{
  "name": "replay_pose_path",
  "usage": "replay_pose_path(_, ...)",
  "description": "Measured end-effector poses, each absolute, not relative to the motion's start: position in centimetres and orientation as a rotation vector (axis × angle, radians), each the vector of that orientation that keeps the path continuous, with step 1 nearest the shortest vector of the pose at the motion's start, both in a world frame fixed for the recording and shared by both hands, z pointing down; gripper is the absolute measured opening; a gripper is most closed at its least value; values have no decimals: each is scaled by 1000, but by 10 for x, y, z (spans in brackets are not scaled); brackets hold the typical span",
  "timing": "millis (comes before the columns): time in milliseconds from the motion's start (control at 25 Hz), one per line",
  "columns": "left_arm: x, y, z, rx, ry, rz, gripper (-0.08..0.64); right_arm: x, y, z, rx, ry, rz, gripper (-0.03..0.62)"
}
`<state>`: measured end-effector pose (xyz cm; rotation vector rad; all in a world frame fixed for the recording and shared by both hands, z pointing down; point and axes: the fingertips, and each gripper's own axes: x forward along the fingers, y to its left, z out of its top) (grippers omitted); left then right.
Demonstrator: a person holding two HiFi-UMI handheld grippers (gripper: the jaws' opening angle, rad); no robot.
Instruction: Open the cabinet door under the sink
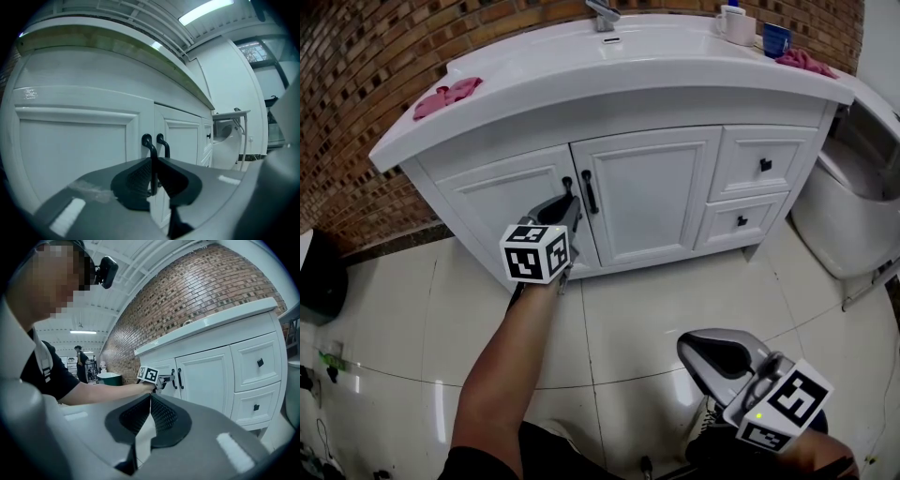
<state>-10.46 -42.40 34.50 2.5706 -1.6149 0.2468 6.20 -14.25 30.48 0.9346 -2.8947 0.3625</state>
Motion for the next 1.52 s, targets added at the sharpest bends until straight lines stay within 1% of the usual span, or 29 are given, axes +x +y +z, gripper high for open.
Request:
replay_pose_path(320, -103, -384, 347, 2622, -1580, 205, 41, 52, -135, 304, 892, -2890, 327, 9)
replay_pose_path(760, -113, -320, 348, 2646, -1516, 247, 41, 9, -121, 303, 783, -2894, 271, 9)
replay_pose_path(1040, -129, -281, 349, 2639, -1508, 247, 43, -23, -108, 304, 706, -2908, 260, 9)
replay_pose_path(1520, -164, -228, 350, 2617, -1513, 262, 44, -52, -101, 300, 643, -2946, 275, 9)
